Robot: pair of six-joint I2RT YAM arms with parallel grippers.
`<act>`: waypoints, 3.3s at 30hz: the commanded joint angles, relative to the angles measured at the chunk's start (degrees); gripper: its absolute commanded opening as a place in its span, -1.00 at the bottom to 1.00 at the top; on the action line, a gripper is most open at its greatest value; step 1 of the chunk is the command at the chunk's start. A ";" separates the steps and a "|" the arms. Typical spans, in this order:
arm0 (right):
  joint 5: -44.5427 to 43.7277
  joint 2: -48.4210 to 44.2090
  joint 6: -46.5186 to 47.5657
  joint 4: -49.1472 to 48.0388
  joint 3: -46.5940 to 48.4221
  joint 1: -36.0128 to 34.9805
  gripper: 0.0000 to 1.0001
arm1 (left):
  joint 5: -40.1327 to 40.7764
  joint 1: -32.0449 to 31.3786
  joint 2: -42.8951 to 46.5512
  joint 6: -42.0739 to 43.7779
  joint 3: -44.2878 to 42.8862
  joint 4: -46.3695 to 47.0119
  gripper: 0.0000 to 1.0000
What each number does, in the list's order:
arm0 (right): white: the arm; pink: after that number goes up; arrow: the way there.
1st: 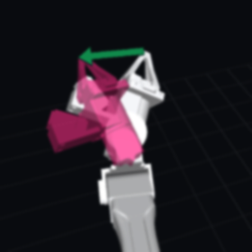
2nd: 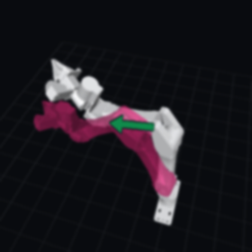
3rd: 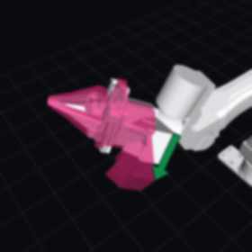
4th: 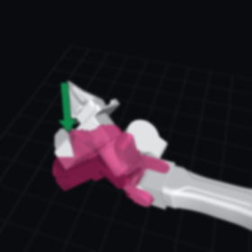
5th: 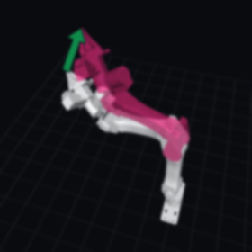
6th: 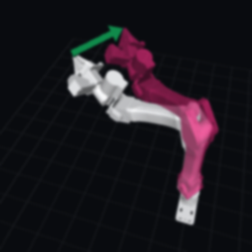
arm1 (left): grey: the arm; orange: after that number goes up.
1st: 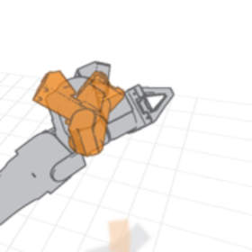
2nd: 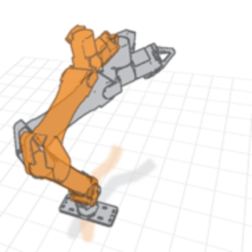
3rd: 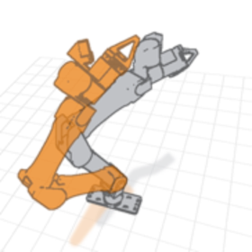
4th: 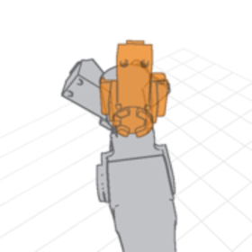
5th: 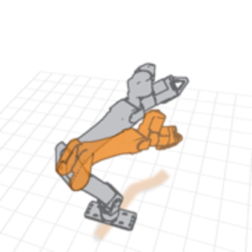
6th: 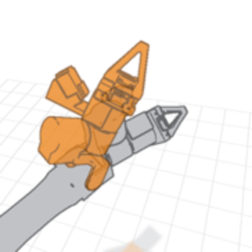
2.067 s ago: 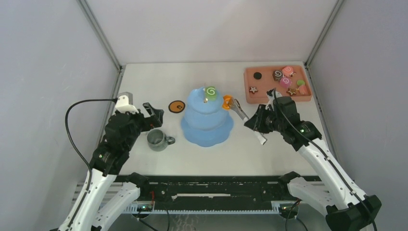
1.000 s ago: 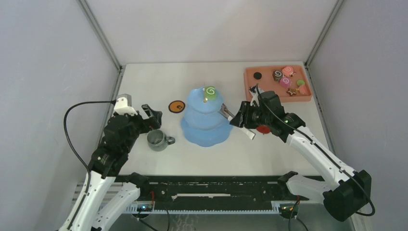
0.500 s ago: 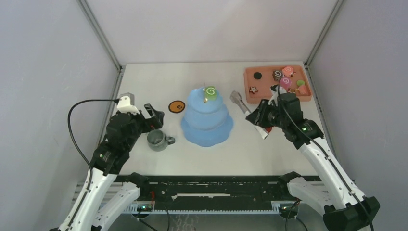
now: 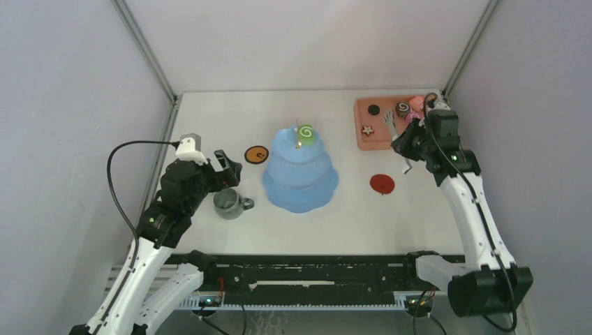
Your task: Serve the afternoon tea
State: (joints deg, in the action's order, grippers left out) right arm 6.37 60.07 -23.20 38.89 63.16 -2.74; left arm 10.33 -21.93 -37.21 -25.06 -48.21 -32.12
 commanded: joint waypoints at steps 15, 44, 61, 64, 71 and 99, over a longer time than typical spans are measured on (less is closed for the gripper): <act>-19.61 24.57 15.74 2.69 14.10 -10.84 -0.17 | 0.13 0.29 -4.79 1.62 -2.20 2.90 0.99; -13.28 35.65 23.37 0.92 19.85 -8.04 -0.01 | 1.17 0.32 -6.11 1.66 -2.29 3.11 0.99; -14.20 37.65 21.01 1.90 21.64 -7.42 -0.23 | 0.84 0.32 -6.58 1.32 -2.62 3.03 1.00; -15.53 37.46 19.83 2.55 21.38 -7.45 -0.37 | 0.68 0.36 -6.51 1.28 -2.40 2.95 0.99; -16.96 34.21 16.69 2.70 20.05 -6.29 -0.54 | 0.67 0.37 -5.96 1.38 -2.30 2.76 0.99; -14.52 8.49 10.06 11.17 11.12 -11.82 -0.69 | 0.82 0.34 -3.80 2.04 -2.26 1.77 0.99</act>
State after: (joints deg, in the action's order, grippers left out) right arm -8.67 74.59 -10.72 49.08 75.24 -10.55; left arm 10.94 -21.93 -42.09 -23.97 -48.23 -31.22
